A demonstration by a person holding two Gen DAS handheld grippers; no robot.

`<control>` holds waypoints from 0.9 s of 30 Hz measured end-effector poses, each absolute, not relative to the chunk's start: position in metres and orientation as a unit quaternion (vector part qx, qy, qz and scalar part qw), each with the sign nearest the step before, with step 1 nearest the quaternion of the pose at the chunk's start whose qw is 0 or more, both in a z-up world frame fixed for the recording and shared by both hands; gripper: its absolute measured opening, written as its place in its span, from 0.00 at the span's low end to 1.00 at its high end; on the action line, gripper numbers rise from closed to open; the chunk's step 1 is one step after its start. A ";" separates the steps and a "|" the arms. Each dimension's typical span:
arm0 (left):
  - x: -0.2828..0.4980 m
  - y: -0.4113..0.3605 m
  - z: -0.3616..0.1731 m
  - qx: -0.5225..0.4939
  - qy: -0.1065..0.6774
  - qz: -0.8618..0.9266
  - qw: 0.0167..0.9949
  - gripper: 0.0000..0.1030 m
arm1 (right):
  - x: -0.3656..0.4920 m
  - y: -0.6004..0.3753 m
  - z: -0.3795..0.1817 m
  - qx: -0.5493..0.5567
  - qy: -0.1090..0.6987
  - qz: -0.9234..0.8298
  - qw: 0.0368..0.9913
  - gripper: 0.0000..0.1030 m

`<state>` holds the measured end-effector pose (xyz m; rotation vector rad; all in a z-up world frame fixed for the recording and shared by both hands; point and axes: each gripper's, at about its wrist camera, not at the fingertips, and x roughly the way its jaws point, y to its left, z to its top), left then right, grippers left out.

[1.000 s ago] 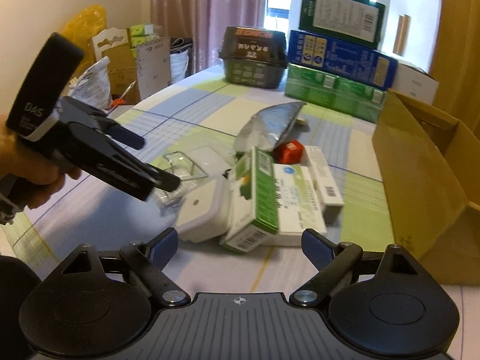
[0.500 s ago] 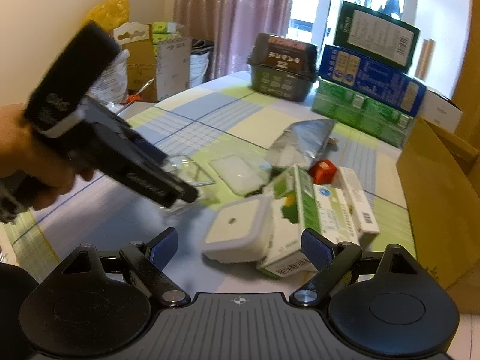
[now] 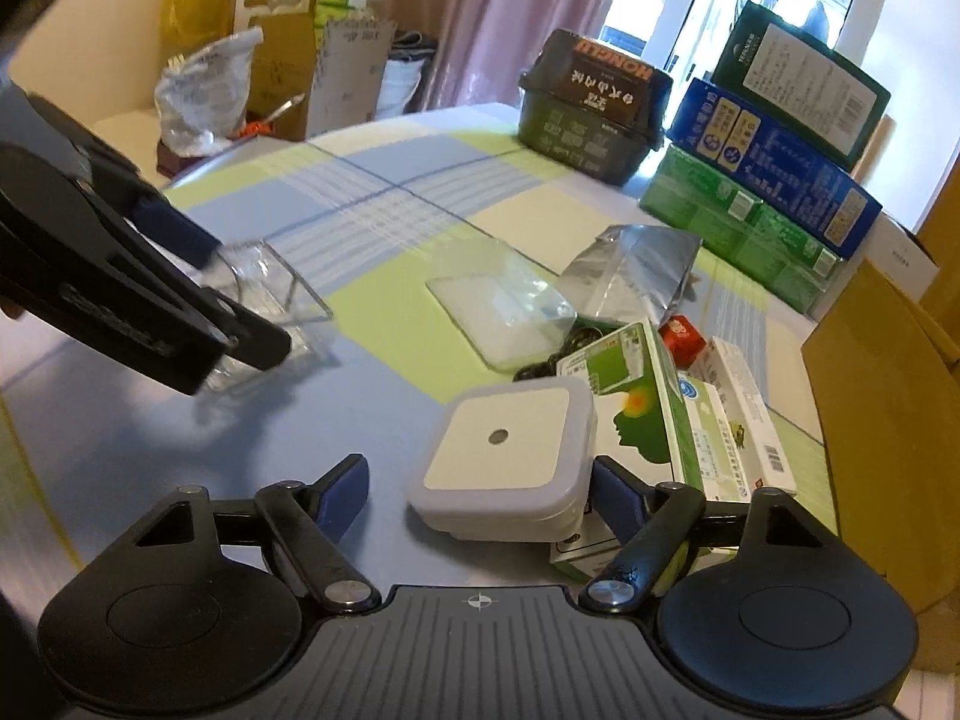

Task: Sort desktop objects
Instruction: 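Grasp the white square night light with the right gripper while the left holds the tray, then carry both items to the cardboard box while the left gripper releases the tray inside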

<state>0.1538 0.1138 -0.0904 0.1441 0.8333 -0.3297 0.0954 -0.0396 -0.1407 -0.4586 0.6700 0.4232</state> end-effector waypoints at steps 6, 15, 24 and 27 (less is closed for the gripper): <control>0.156 0.114 -0.093 0.080 0.393 -0.155 0.903 0.77 | 0.101 -0.033 -0.153 -0.266 0.298 0.193 0.896 0.63; 0.159 0.107 -0.099 0.100 0.393 -0.155 0.901 0.78 | 0.097 -0.037 -0.148 -0.255 0.286 0.198 0.902 0.62; 0.157 0.101 -0.100 0.113 0.402 -0.149 0.896 0.61 | 0.088 -0.049 -0.126 -0.226 0.282 0.189 0.913 0.62; 0.155 0.102 -0.096 0.104 0.410 -0.135 0.896 0.61 | 0.084 -0.055 -0.118 -0.218 0.280 0.185 0.916 0.62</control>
